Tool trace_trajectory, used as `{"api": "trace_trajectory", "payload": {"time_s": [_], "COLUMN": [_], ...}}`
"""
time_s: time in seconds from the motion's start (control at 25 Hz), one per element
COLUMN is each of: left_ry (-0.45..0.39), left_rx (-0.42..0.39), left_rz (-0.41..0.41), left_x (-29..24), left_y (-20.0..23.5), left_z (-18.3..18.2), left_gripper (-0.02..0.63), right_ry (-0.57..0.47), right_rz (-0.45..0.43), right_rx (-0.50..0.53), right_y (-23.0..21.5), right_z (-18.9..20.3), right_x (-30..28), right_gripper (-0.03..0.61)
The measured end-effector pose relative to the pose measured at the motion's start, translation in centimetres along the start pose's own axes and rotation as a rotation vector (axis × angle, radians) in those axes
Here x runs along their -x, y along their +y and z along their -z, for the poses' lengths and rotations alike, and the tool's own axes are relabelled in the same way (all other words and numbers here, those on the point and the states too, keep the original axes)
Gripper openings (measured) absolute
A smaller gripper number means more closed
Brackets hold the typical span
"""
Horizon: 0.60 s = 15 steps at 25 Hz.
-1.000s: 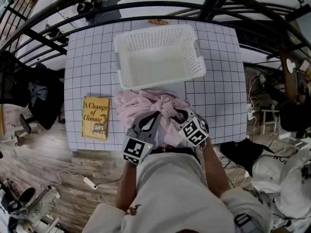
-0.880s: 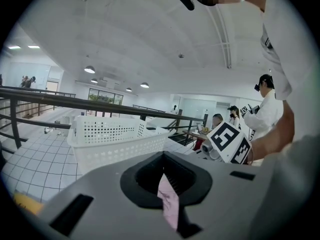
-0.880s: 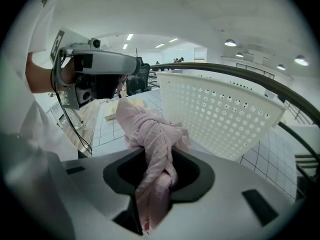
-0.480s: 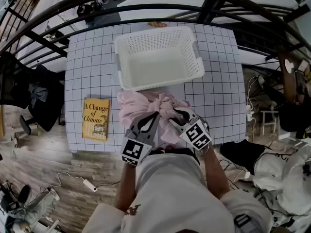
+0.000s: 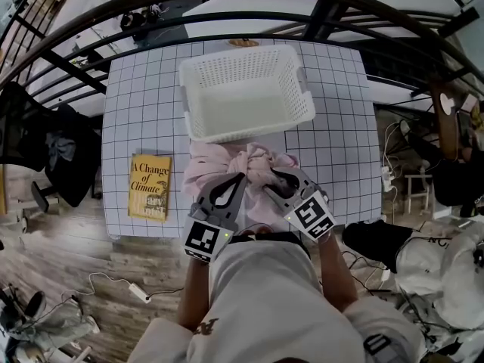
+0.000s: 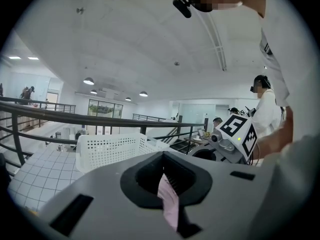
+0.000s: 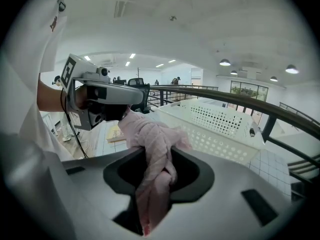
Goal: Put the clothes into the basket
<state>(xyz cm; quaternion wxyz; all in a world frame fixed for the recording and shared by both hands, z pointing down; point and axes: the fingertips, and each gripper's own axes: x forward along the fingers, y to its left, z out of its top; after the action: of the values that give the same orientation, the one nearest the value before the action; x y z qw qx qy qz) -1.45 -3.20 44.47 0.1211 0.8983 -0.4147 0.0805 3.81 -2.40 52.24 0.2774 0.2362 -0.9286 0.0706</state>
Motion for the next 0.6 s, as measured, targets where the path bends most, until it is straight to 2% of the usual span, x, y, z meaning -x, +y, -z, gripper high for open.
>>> {"api": "trace_trajectory", "payload": {"time_s": [0.6], "left_ry": [-0.069], "left_rx": [-0.052], "left_rz": [-0.013], "left_x": [2.0], "left_y": [-1.3], "left_z": [-4.8], "left_gripper": [0.003], "right_ry": [-0.143], "right_rz": [0.045], "right_rx": [0.04], "right_y": [0.1], "right_z": [-5.4], "right_x": [3.7], "right_gripper": [0.143]}}
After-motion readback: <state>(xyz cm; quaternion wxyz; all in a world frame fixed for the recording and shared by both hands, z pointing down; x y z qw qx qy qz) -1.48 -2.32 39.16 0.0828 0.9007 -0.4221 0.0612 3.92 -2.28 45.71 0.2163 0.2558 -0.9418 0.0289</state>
